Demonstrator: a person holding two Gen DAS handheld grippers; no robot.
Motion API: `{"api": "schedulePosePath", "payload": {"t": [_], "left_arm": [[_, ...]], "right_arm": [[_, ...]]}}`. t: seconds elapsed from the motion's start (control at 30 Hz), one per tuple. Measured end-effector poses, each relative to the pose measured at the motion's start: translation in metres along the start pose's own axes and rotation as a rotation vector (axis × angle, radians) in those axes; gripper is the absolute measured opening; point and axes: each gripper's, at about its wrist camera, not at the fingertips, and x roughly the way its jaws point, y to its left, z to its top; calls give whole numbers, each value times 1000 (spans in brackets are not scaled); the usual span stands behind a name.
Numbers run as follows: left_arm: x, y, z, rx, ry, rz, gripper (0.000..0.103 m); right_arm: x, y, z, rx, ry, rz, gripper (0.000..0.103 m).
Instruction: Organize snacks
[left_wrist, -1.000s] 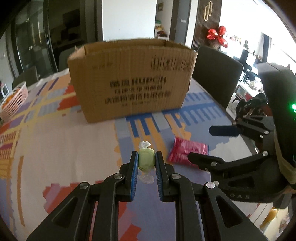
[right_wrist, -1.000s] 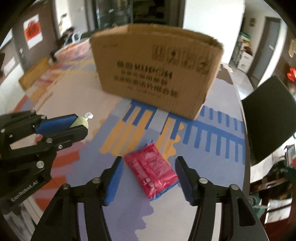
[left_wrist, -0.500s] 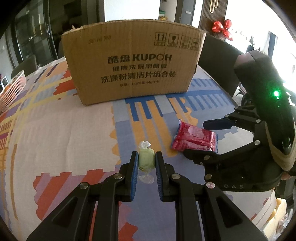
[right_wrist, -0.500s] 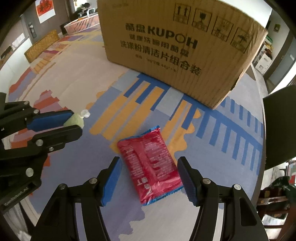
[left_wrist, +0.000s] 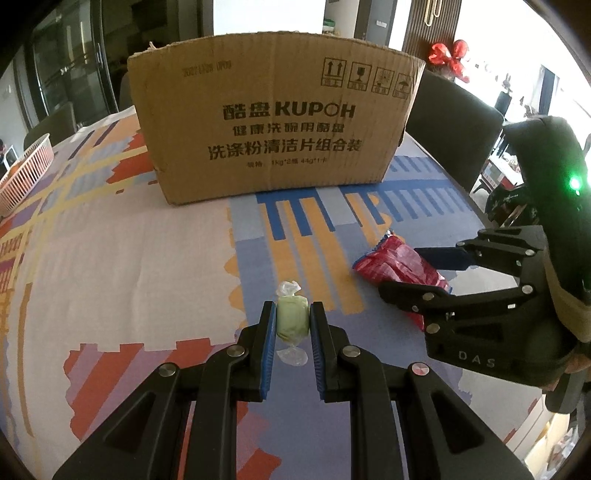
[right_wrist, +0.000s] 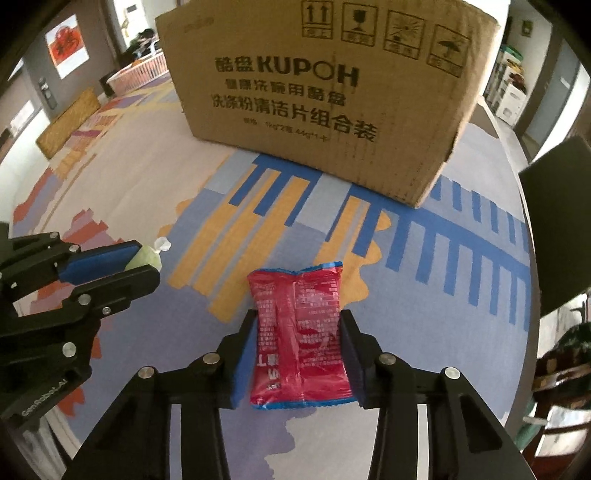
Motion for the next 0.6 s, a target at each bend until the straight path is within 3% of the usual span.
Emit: {"api": "schedulePosePath", "payload": {"t": [0.6], "left_arm": [[-45, 8, 26, 17, -128, 4, 19]], "right_arm": [[-66, 8, 6, 70, -173, -57, 42]]}}
